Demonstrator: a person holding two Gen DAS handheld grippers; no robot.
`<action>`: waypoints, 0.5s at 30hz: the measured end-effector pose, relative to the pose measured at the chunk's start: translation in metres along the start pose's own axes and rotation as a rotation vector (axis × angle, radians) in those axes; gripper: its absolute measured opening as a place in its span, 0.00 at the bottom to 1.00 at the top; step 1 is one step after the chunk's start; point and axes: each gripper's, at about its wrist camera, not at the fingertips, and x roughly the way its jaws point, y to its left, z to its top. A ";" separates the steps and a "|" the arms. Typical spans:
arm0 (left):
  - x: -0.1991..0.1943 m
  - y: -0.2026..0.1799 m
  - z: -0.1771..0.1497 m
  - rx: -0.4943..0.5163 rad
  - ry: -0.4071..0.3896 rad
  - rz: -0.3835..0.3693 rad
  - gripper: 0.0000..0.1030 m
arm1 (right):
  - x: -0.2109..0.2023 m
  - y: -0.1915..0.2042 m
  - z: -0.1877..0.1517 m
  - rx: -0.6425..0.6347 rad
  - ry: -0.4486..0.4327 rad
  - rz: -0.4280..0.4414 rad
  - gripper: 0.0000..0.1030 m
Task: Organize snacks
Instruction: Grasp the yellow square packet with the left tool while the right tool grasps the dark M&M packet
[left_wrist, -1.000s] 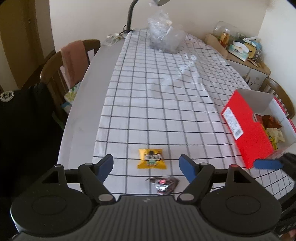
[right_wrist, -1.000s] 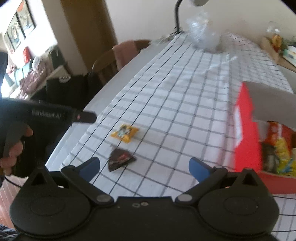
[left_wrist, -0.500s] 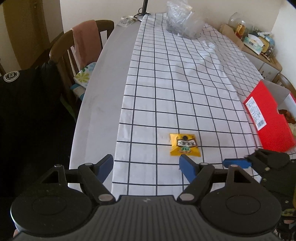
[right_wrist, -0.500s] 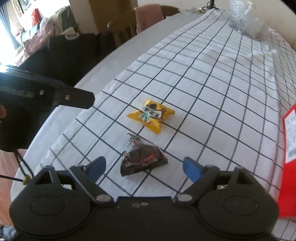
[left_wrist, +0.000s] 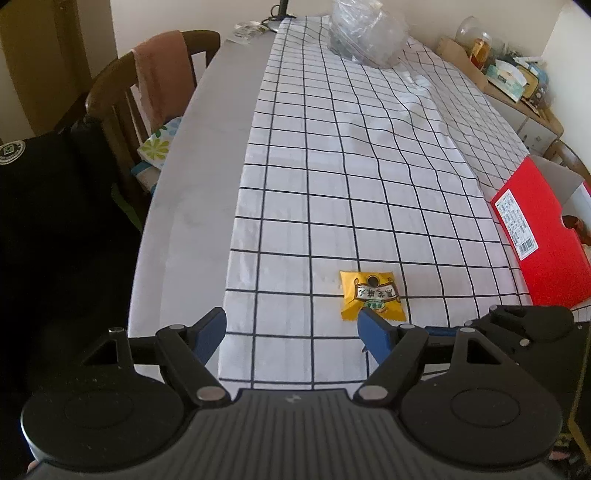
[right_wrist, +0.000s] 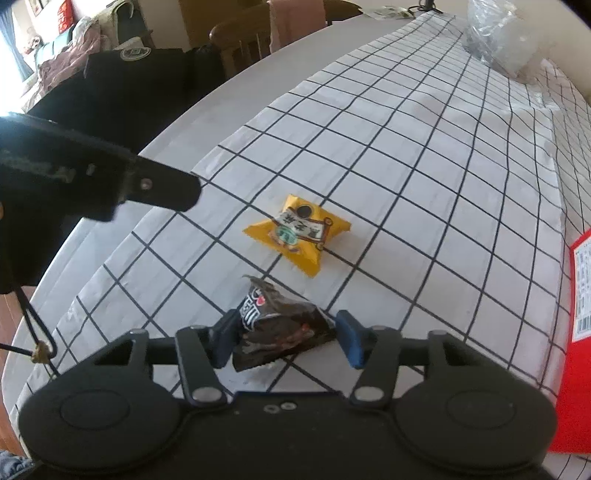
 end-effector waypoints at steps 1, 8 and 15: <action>0.003 -0.002 0.002 0.005 0.003 -0.003 0.76 | -0.001 -0.002 -0.001 0.007 -0.001 0.000 0.51; 0.028 -0.030 0.019 0.060 0.062 -0.048 0.76 | -0.016 -0.019 -0.009 0.062 -0.011 -0.008 0.32; 0.060 -0.058 0.027 0.097 0.138 -0.064 0.76 | -0.023 -0.034 -0.020 0.120 -0.021 -0.017 0.29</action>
